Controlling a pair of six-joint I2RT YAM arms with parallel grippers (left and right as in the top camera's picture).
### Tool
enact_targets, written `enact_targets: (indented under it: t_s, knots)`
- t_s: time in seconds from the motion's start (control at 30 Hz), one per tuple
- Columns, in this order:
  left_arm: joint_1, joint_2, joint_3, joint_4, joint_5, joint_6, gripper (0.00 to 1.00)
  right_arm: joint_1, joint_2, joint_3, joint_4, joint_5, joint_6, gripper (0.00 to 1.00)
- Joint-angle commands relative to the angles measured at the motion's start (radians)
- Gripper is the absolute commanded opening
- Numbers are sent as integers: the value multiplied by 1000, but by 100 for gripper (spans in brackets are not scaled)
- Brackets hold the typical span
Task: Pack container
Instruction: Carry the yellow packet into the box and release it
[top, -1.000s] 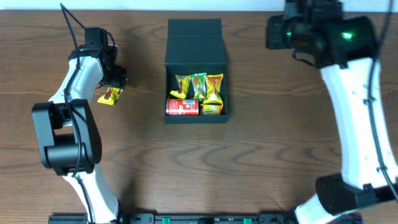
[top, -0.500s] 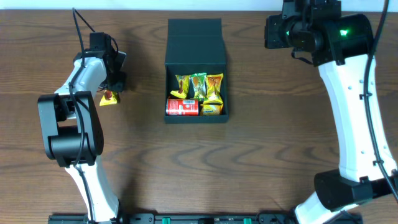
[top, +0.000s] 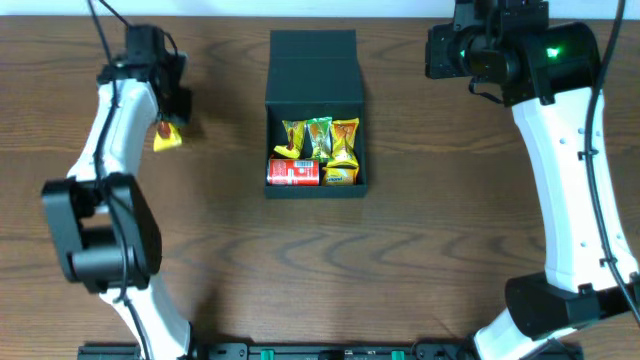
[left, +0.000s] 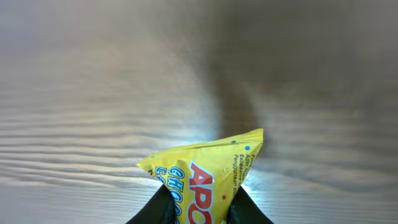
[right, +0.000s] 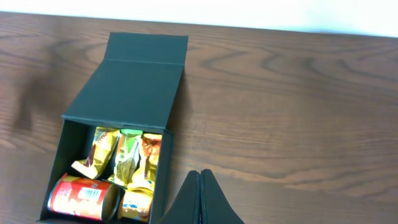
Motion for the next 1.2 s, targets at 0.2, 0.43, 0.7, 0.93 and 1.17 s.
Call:
enact_targets:
  t_s: [0.2, 0.43, 0.7, 0.93, 1.17]
  knots:
    - [-171, -131, 67, -47, 99, -243, 12, -34, -8, -1, -62, 68, -14, 1]
    - [-377, -87, 66, -33, 0, -327, 15, -186, -113, -1, -134, 59, -41, 1]
    - [-440, 60, 66, -12, 4, -391, 14, -292, -176, -1, -186, -8, -67, 2]
    - [-446, 88, 66, 15, 31, -465, 15, -291, -176, -1, -185, -8, -67, 1]
    - [-460, 118, 65, -30, 30, -497, 15, -291, -176, -1, -185, -8, -67, 2]
